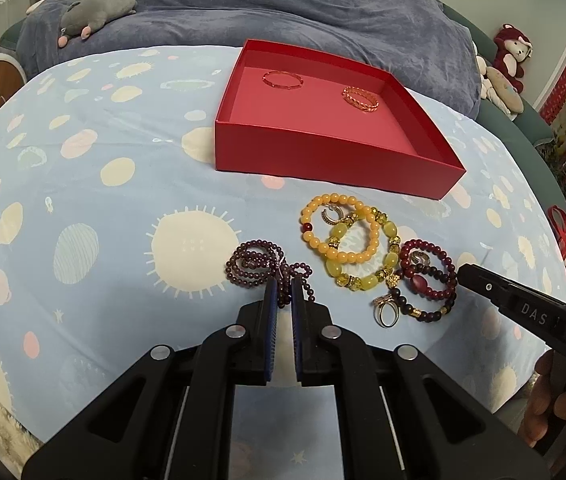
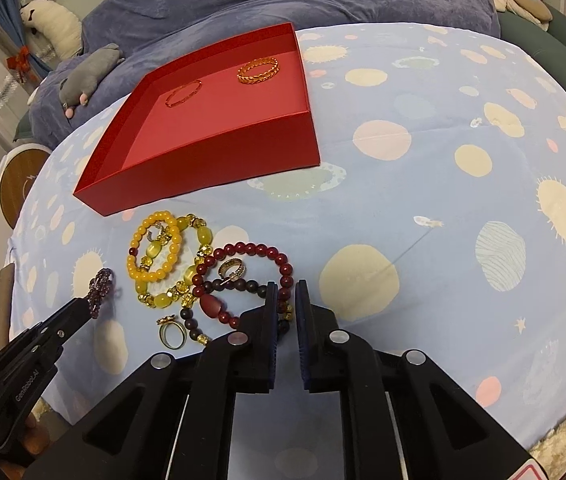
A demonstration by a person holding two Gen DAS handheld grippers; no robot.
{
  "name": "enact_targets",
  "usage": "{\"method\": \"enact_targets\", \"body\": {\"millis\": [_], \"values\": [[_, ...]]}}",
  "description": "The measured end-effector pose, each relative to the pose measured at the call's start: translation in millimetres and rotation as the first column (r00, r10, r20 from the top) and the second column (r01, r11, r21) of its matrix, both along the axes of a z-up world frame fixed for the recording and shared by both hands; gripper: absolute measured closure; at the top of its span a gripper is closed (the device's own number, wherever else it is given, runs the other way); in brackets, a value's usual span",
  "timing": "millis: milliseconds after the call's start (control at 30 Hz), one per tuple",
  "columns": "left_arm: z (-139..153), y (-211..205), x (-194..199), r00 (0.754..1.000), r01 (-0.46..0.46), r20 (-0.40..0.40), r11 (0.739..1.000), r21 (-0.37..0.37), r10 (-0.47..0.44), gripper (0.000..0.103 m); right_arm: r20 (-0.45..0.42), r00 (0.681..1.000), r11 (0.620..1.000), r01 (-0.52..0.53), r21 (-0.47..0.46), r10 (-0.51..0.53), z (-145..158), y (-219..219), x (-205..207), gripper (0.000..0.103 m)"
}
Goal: Organize jewelry
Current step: 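Grasp and lift the red-and-black beaded bracelet with the right gripper while the left gripper holds the purple bracelet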
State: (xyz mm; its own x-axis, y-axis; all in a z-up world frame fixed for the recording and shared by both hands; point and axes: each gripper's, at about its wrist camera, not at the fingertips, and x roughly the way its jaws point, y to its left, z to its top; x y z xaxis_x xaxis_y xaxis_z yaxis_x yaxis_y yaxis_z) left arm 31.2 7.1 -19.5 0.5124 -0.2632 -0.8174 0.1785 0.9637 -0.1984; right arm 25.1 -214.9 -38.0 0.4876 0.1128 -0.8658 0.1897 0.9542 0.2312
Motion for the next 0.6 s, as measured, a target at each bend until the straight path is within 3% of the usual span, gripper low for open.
{"method": "enact_targets", "body": {"millis": [600], "values": [[-9.2, -2.2, 1.6, 1.0, 0.008, -0.026, 1.0, 0.001, -0.008, 0.096, -0.002, 1.0, 1.0, -0.019, -0.025, 0.019, -9.0, 6.3, 14.9, 0.094]]}}
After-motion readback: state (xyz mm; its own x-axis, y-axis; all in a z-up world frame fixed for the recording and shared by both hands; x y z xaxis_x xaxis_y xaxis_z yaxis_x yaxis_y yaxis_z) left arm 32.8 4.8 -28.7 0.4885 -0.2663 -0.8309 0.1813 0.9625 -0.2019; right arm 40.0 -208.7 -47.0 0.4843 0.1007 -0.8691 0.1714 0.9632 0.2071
